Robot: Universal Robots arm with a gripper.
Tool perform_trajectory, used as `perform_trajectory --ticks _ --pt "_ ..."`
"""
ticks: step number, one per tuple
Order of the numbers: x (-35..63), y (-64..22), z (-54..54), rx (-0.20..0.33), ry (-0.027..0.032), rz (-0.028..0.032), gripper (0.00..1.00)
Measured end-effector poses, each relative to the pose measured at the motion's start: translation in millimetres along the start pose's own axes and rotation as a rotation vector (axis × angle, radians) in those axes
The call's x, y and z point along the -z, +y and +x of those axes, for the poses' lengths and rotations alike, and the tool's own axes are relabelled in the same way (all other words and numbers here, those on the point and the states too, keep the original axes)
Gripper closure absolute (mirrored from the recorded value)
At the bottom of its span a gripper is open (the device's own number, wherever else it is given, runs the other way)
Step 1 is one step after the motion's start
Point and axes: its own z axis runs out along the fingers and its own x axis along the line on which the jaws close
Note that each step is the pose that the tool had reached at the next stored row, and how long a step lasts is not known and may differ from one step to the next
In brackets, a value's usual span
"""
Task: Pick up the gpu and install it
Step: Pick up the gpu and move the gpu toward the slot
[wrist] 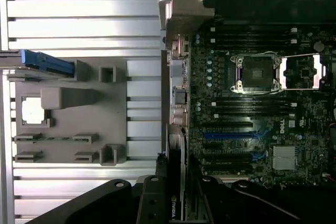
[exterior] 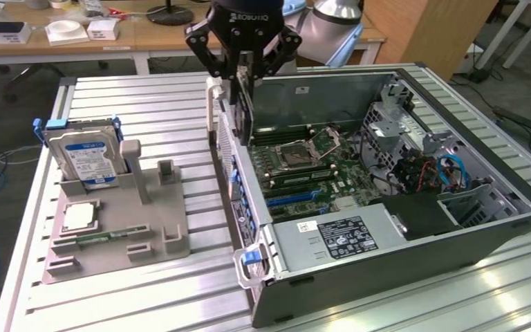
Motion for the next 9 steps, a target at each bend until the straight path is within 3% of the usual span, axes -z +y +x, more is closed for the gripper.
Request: perform_trajectory --ticks 9 --pt "0.3 0.7 -25.0 0.0 0.0 0.0 0.74"
